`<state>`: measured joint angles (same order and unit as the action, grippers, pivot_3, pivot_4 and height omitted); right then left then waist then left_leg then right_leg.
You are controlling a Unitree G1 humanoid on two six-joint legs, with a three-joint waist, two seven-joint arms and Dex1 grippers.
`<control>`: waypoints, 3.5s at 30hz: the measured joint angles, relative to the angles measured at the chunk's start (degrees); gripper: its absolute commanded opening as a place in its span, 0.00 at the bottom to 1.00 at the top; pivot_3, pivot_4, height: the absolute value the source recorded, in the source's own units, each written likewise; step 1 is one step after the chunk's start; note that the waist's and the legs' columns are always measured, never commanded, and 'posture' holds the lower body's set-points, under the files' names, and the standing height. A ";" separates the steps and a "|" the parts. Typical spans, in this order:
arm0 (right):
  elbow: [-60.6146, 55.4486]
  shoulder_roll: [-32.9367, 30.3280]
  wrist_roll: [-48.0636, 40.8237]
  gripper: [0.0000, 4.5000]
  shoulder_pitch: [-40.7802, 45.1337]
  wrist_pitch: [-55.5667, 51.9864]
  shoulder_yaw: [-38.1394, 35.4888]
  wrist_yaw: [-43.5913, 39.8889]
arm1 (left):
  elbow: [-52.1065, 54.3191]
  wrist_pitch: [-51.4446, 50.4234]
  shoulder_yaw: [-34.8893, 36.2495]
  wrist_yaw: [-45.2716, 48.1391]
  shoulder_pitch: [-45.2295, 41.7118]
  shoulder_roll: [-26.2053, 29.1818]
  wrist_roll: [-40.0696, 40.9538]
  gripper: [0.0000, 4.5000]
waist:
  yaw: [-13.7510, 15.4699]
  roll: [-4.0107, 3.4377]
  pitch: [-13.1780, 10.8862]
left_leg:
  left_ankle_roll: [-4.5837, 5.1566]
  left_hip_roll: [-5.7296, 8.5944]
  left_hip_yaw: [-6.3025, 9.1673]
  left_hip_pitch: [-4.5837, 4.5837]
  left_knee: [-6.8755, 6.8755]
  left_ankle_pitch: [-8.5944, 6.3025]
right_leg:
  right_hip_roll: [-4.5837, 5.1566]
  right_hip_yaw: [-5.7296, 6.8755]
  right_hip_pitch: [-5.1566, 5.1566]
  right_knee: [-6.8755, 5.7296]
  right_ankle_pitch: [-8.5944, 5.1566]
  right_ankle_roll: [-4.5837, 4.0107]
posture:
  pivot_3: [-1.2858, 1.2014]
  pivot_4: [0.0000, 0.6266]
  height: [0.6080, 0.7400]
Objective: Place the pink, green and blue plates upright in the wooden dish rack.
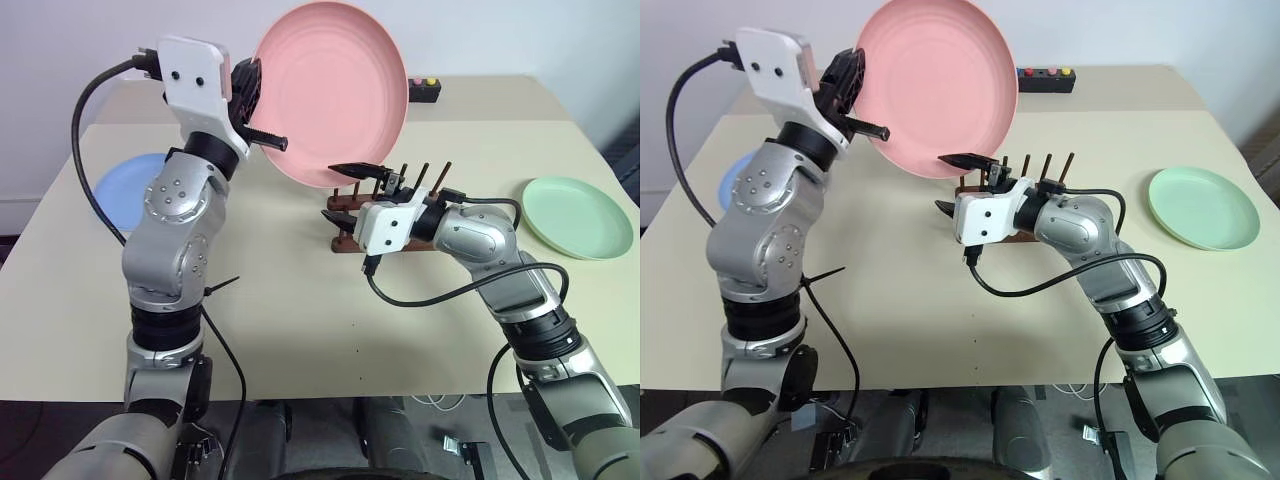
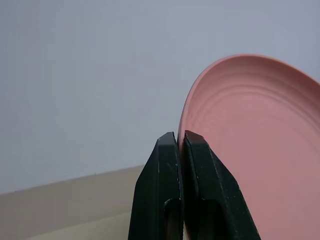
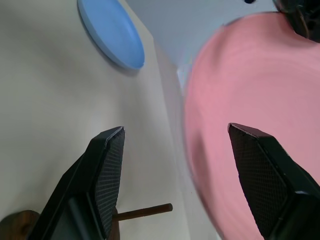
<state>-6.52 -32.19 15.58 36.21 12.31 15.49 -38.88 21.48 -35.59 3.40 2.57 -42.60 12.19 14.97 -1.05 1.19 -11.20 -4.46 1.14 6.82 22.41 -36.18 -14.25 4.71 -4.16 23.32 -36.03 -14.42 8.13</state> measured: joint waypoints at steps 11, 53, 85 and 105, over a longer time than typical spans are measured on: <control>5.29 -0.32 8.38 0.01 1.40 4.81 0.74 5.60 | 0.74 -1.57 -0.81 -0.34 0.01 -1.48 -0.78 0.00 | -0.03 0.00 0.00 | -0.01 0.00 0.00 0.00 0.00 0.01 | 0.00 0.00 0.00 0.00 0.00 0.00 | 0.52 0.24 1.00; -6.12 -9.04 -55.80 0.00 -11.59 -33.79 -33.15 -9.83 | -0.32 9.67 0.45 35.86 35.41 21.33 9.35 0.98 | 0.16 -0.08 -0.03 | 0.04 -0.02 0.00 -0.05 0.00 -0.02 | 0.00 -0.03 -0.10 -0.02 -0.10 -0.21 | 0.52 0.24 1.00; 2.51 -8.28 -72.14 0.00 -12.34 -49.88 -37.78 -12.65 | 1.97 11.16 -10.68 38.26 35.11 18.07 3.92 0.98 | 0.19 -0.13 -0.02 | 0.05 -0.02 -0.01 -0.05 -0.04 -0.02 | -0.01 -0.02 -0.11 -0.02 -0.02 -0.04 | 0.52 0.24 1.00; 10.95 -8.36 -72.15 0.00 -8.16 -52.17 -38.78 -13.26 | 1.87 11.40 -10.94 38.29 35.10 17.59 2.89 0.98 | 0.06 -0.14 -0.02 | 0.05 -0.02 -0.02 -0.06 -0.03 -0.02 | -0.01 -0.02 -0.11 -0.02 -0.02 -0.03 | 0.52 0.24 1.00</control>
<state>4.43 -40.54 -56.57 28.06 -39.86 -23.29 -52.14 23.35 -24.19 -7.54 40.86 -7.51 29.78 17.86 -0.98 1.06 -11.21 -4.41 1.11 6.80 22.36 -36.22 -14.26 4.70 -4.19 23.22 -36.06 -14.44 8.10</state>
